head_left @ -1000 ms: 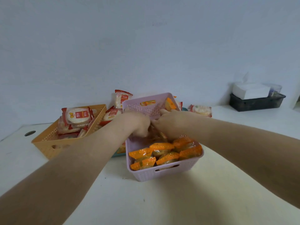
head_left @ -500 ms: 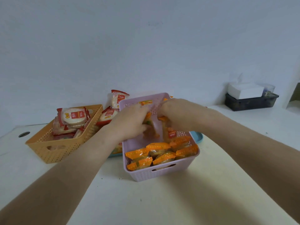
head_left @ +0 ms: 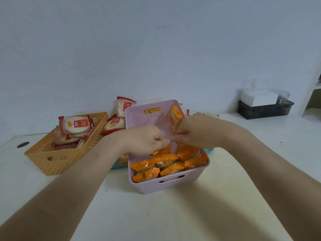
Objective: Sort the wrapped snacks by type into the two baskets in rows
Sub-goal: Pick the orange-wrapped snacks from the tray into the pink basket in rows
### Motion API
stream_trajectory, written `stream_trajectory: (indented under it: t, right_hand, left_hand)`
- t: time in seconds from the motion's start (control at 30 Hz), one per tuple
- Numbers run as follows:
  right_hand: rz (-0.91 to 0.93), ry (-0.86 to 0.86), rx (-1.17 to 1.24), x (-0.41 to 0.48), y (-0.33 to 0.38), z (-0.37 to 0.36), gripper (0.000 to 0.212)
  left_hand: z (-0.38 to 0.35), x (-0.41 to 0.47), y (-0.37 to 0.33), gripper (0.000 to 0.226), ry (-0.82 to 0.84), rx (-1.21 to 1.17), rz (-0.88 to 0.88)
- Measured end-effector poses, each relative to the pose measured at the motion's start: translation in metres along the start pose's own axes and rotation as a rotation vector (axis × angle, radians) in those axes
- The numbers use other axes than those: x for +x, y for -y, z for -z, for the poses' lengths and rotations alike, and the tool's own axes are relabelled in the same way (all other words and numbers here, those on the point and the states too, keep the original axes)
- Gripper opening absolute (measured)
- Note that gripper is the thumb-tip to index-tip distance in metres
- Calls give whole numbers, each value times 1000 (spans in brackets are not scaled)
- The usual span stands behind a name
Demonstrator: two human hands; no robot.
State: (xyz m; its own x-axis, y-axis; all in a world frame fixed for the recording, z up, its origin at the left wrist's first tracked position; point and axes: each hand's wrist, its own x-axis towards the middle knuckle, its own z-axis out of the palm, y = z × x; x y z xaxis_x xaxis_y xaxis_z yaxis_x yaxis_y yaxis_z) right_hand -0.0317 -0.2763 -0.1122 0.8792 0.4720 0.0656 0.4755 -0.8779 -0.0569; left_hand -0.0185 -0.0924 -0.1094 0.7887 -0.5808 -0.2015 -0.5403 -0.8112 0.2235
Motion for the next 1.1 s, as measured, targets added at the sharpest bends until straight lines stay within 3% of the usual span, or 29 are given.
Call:
stream_trajectory:
  t: [0.13, 0.2, 0.27, 0.33, 0.47, 0.57, 0.63, 0.7, 0.77, 0.83, 0.97, 1.1]
  right_hand:
    - [-78, -273, 204, 3, -8, 11, 27]
    - [-128, -437, 214, 12, -19, 10, 20]
    - [-182, -472, 147, 25, -30, 2, 21]
    - [-203, -415, 87, 36, -36, -9, 23]
    - [-248, -286, 103, 44, -39, -23, 32]
    - [-222, -338, 142, 42, -44, -25, 34]
    - [-185, -405, 170, 35, -39, -19, 31]
    - [-58, -355, 263, 25, -25, -8, 23]
    - [88, -110, 326, 13, -6, 3, 25]
    - [136, 96, 277, 7, 15, 6, 30]
    - [128, 45, 175, 9, 33, -4, 22]
    - [71, 9, 89, 8, 29, -3, 17]
  left_hand:
    - [3, 1, 6, 51, -42, -112, 24]
    - [4, 12, 9, 38, -141, -5, 23]
    - [12, 25, 6, 34, -297, 27, 32]
    - [19, 40, 3, 32, -408, -71, 13]
    - [14, 80, 1, 48, -390, -96, 26]
    - [12, 89, 2, 59, -528, -56, 52]
    - [19, 71, 6, 51, -659, -22, 76]
    - [27, 42, 15, 31, -725, 66, 121]
    - [27, 10, 19, 21, -712, 148, 158]
    - [16, -13, 21, 27, -675, 157, 159]
    - [-10, -33, 26, 36, -619, 161, 128]
    - [-22, -31, 32, 67, -497, 311, 52]
